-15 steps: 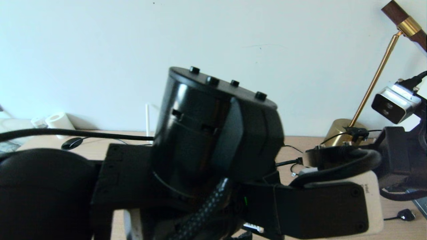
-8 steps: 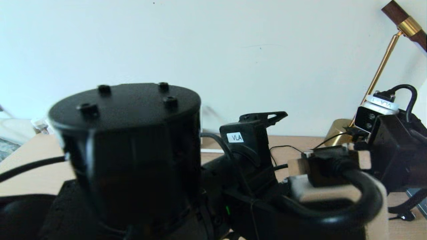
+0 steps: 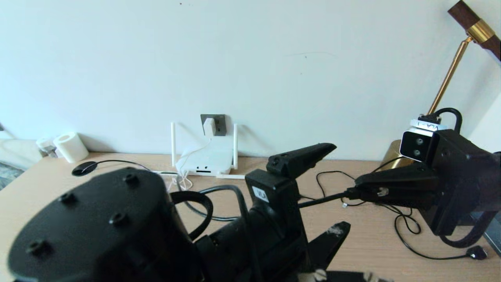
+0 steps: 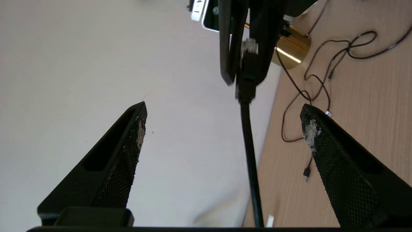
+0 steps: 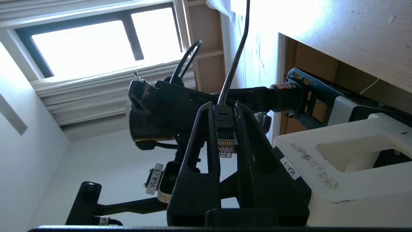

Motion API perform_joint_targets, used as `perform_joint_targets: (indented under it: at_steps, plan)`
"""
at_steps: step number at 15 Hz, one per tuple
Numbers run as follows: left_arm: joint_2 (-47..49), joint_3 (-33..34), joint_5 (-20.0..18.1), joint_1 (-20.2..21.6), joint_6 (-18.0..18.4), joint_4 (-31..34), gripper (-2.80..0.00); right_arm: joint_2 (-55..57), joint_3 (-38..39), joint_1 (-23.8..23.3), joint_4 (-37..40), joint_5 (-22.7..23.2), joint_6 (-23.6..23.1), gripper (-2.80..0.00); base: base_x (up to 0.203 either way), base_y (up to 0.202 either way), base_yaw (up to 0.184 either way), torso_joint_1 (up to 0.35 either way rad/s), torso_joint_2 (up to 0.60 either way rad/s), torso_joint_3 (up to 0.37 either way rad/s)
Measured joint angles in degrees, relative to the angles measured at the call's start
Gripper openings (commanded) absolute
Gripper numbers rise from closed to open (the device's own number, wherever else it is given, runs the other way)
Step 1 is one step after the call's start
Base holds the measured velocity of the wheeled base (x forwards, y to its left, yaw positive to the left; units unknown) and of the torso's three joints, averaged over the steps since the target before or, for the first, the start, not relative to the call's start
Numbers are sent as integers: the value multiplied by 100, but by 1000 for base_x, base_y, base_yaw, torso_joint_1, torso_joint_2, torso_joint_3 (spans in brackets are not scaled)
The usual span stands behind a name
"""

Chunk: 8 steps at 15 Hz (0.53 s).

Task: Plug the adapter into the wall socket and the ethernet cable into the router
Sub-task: Hand it to the other hand

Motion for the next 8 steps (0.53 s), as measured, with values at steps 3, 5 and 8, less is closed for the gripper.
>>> perform_joint_targets:
  at_steps: [3,5,8]
  plan:
    - [174,219,-257,13,147,-758,0,35,-11,-42,17,42,41,-280,0,0,0,0,0,0]
    - [417,242,-594,17,167,-1344,0,31,-9,-47,17,56,74,-280,0,0,0,0,0,0]
    - [745,264,-801,17,252,-1846,0,26,0,-51,17,57,78,-280,0,0,0,0,0,0]
